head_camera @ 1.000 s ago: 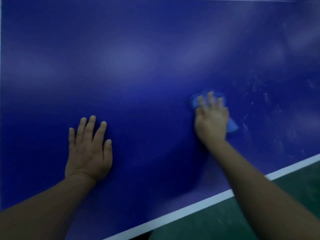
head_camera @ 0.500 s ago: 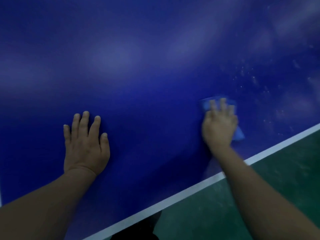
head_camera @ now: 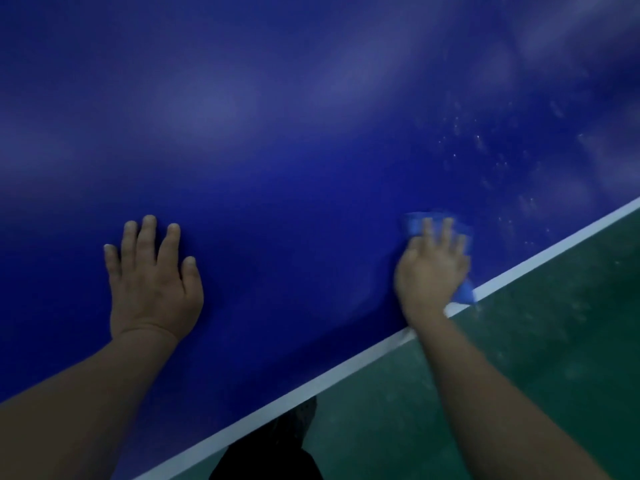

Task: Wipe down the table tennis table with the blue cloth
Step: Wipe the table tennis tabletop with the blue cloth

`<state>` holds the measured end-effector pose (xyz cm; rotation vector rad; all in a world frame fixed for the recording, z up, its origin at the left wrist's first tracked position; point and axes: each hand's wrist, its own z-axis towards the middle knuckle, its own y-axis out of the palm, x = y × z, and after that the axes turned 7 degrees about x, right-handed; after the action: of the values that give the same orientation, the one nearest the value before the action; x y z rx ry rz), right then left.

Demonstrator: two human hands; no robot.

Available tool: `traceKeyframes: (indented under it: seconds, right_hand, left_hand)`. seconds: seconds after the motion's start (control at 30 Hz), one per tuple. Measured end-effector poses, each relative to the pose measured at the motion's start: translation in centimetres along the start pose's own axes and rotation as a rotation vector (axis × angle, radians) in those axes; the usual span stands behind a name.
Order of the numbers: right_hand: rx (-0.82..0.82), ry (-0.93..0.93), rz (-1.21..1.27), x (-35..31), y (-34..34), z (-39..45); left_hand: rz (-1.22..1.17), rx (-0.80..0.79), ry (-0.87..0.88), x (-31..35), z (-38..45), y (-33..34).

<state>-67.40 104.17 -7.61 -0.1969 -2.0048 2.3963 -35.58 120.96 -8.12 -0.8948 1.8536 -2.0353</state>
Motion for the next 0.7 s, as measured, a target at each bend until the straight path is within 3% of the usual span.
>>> traceKeyframes:
  seconds: [0.1,0.2,0.27,0.4,0.47,0.53,0.6,0.7]
  right_hand:
    - [-0.101,-0.501,0.04,-2.4,0.2,-7.9]
    - [-0.182,-0.69,0.076,1.1,-0.4,-6.9]
    - [-0.148,-0.584,-0.028,3.9,-0.4,-2.7]
    - [-0.153,-0.033,-0.053,6.2,-0.9,4.2]
    - [-0.113,0.038,-0.021,3.8,-0.9,3.3]
    - [-0.059,-0.218,0.047,1.0,-1.0,0.6]
    - [-0.153,-0.599,0.142,0.1,-1.1,-2.2]
    - [-0.268,-0.999,0.162,4.6,-1.3,-0.9]
  left_hand:
    - [0.004,0.008,0.004,-0.1,0.1,0.1]
    - [0.02,0.009,0.012,0.0,0.0,0.1]
    - [0.039,0.006,0.019,0.0,0.1,0.0]
    - [0.091,-0.005,0.019,0.4,0.1,0.0]
    - [0.131,-0.022,0.012,0.6,0.0,-0.1]
    - [0.155,-0.011,0.001,1.0,-0.3,-0.2]
    - [0.113,0.014,-0.01,2.3,-0.9,-0.4]
    - [-0.009,0.059,0.021,7.0,-2.6,0.0]
